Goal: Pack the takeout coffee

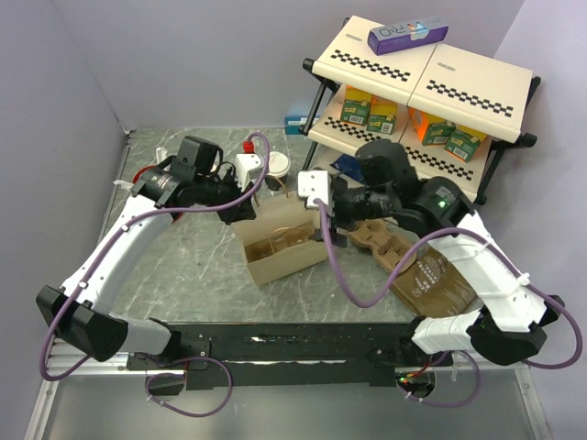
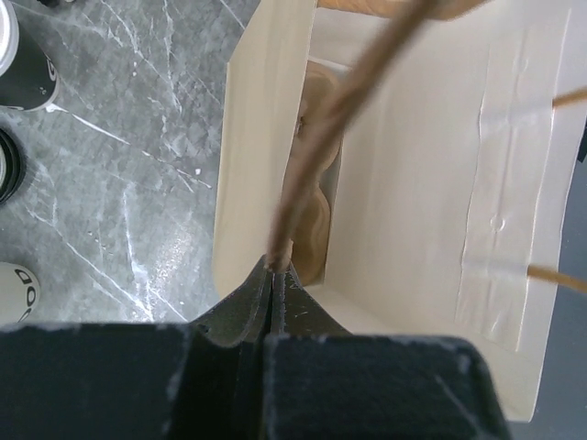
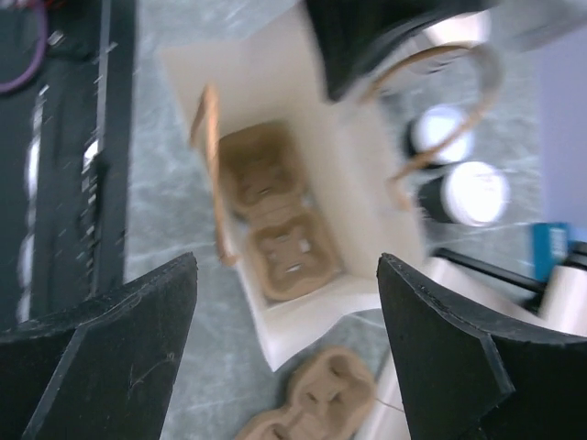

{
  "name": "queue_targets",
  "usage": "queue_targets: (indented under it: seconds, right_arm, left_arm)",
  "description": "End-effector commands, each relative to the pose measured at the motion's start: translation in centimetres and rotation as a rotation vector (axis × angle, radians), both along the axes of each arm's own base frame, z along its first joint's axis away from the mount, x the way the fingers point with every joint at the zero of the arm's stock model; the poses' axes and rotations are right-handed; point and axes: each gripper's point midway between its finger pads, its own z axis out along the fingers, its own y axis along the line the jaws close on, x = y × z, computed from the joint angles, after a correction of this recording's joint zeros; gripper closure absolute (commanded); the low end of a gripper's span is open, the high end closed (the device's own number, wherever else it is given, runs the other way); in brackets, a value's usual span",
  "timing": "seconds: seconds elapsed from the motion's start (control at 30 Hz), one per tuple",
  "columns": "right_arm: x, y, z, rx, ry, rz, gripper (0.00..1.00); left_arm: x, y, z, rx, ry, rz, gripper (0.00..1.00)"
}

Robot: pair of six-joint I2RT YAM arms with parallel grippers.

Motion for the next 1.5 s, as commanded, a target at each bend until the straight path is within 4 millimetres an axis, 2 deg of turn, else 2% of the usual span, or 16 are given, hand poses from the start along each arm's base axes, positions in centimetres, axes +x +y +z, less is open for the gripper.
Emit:
queue_targets:
  seconds: [0.0,0.13,0.2,0.23,0.3,0.33,0.5,0.63,0.73,0.87,1.03,1.17,1.37,1.47]
  right_arm:
    - [-1.8,0.8,-1.2,-0.006,0.009,0.119,0.15]
    - [-2.5,1.2,-3.8,-0.054,0.03,0.152,0.18]
    - [-3.3,1.2,-4.4,-0.069,0.025,0.19,0.22]
    - [-3.9,0.8,-5.6,-0.101,0.04,0.206,0.23]
    - [-4.8,0.2,-6.2,-0.113,0.0,0.239,0.25]
    - [-5.8,-0.3,-7.5,-0.129,0.002,0.259,0.26]
    - [-7.3,-1.0,-10.0,-0.154,-0.067,0.291,0.3]
    - [-8.7,-1.9,-12.1,-0.184,-0.086,0.318,0.35]
    - [-9.9,-2.4,-13.2,-0.196,-0.109,0.351,0.38]
    - [-10.3,-2.9,-14.2,-0.192,-0.171,0.369,0.43]
    - [-10.8,-3.3,-15.8,-0.163,-0.291,0.389,0.46]
    - [-10.3,-3.1,-16.6,-0.154,-0.366,0.367,0.48]
    - [-10.5,-3.3,-17.2,-0.162,-0.362,0.368,0.49]
    - [-10.2,-3.3,-16.7,-0.152,-0.372,0.342,0.49]
  left_arm:
    - [0.4,-0.3,2.5,-0.032,-0.065,-0.024,0.99]
    - [0.1,-0.5,3.1,-0.048,-0.083,-0.043,0.99]
    - [-0.2,-0.4,3.6,-0.064,-0.101,-0.039,0.99]
    - [-0.2,-0.6,4.0,-0.08,-0.116,-0.041,0.99]
    - [-1.1,-0.7,4.2,-0.092,-0.133,-0.053,0.99]
    - [-1.1,-0.9,4.4,-0.099,-0.155,-0.054,0.99]
    - [-3.8,-2.1,3.4,-0.099,-0.223,-0.108,0.99]
    - [-4.8,-2.9,3.6,-0.109,-0.265,-0.127,0.99]
    - [-5.6,-3.5,3.0,-0.101,-0.256,-0.162,0.99]
    - [-7.1,-4.4,2.4,-0.097,-0.252,-0.209,0.99]
    - [-8.6,-5.8,3.0,-0.116,-0.313,-0.256,0.99]
    - [-10.2,-6.7,2.0,-0.126,-0.305,-0.31,0.99]
    - [-10.0,-7.3,2.0,-0.138,-0.351,-0.325,0.99]
    - [-9.7,-7.2,2.1,-0.126,-0.367,-0.322,0.99]
